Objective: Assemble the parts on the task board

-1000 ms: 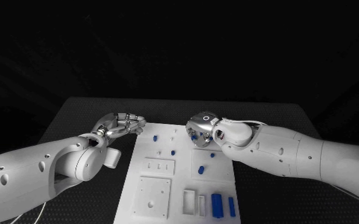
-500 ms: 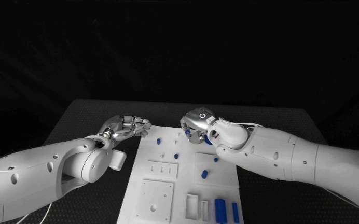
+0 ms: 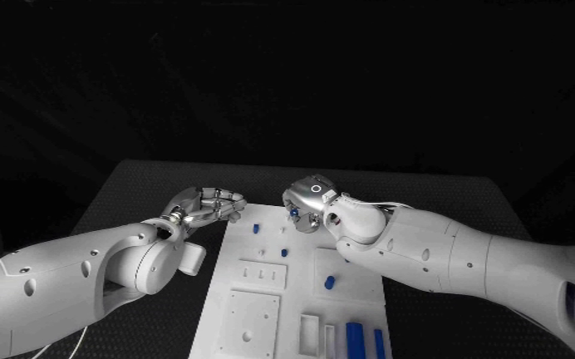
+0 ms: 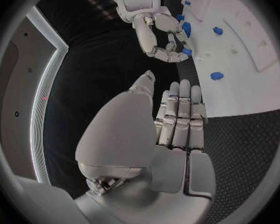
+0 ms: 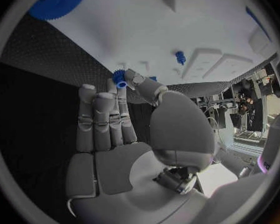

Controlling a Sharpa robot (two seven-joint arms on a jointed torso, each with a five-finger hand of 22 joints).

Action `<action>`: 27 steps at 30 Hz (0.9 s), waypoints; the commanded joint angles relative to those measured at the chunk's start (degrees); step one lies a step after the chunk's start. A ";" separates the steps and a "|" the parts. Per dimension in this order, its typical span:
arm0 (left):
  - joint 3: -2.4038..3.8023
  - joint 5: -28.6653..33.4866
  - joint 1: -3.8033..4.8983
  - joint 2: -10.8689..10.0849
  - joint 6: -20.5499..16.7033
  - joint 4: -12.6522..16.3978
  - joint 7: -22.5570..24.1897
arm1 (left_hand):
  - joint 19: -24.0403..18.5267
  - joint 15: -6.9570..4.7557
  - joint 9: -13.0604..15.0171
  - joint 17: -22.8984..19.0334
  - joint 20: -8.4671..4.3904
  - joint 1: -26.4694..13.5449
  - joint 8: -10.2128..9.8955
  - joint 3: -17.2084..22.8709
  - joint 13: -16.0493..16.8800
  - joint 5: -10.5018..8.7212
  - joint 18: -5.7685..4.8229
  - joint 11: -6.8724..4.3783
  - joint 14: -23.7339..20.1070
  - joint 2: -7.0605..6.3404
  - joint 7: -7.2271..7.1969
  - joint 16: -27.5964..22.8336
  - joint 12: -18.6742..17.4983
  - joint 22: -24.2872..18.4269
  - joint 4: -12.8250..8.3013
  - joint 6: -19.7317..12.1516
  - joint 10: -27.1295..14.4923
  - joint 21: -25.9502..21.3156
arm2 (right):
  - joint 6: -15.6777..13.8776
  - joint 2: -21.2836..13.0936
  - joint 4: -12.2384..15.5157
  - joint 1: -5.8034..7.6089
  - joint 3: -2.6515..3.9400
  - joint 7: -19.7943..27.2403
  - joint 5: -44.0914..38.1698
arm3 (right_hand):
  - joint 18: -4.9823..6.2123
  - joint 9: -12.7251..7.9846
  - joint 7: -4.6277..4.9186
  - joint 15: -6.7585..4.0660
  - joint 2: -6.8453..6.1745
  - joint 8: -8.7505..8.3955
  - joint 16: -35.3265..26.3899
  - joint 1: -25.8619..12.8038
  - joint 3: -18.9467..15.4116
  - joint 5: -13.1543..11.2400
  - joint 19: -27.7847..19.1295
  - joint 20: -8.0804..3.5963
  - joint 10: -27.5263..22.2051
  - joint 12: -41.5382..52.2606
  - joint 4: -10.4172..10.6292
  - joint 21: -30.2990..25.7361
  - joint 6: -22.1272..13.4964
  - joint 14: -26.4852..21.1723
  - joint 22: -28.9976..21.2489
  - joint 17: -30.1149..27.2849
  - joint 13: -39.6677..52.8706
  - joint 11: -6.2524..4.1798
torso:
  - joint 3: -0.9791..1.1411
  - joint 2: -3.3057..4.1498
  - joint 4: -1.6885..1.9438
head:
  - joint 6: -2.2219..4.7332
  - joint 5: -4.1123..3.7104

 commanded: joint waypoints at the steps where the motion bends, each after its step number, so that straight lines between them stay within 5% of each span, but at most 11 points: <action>1: 0.07 -0.21 0.07 0.05 0.39 0.31 0.27 | -0.17 0.19 -0.08 0.06 0.12 0.35 -0.31 -0.16 -0.08 -0.16 0.68 0.09 -0.23 -0.09 -0.02 -0.35 -0.38 1.19 0.29 0.39 -0.38 0.25 | -0.67 0.43 -0.29 -0.13 0.02 -0.17 -1.26 | 1.78 0.06 0.00 -1.31 0.38 0.10 0.38 0.82 0.17 0.13 1.09 -0.69 2.55 0.02 0.30 0.37 0.43 -1.13 1.27 0.04 2.49 -0.84 | -0.03 0.21 0.22 | 0.07 0.08; 13: 0.25 -0.29 0.51 -0.09 0.13 0.91 0.27 | -0.24 0.20 -0.07 0.08 0.13 0.49 -0.32 -0.25 -0.08 -0.18 0.68 0.06 -0.25 -0.15 -0.03 -0.39 -0.42 1.19 0.26 0.44 -0.34 0.25 | -0.47 1.33 -1.20 -0.28 0.03 0.29 -1.24 | 1.78 0.11 0.00 -1.32 0.27 0.07 0.41 0.85 0.24 0.13 1.07 -0.69 2.58 -0.02 0.42 0.47 0.46 -1.15 1.26 0.03 2.55 -0.85 | -0.43 0.84 0.90 | 0.05 -0.18; 27: 0.36 -0.34 0.72 -0.03 0.13 1.05 0.26 | -0.27 0.20 -0.08 0.10 0.14 0.61 -0.34 -0.28 -0.08 -0.17 0.69 0.08 -0.26 -0.14 -0.02 -0.42 -0.46 1.20 0.28 0.45 -0.33 0.27 | -0.43 2.79 -4.28 -0.73 0.02 0.69 -1.21 | 1.78 0.18 -0.02 -1.33 0.14 0.04 0.47 0.93 0.37 0.13 1.03 -0.67 2.61 -0.08 0.53 0.58 0.49 -1.17 1.25 0.03 2.62 -0.86 | -0.46 0.85 0.78 | 0.01 0.05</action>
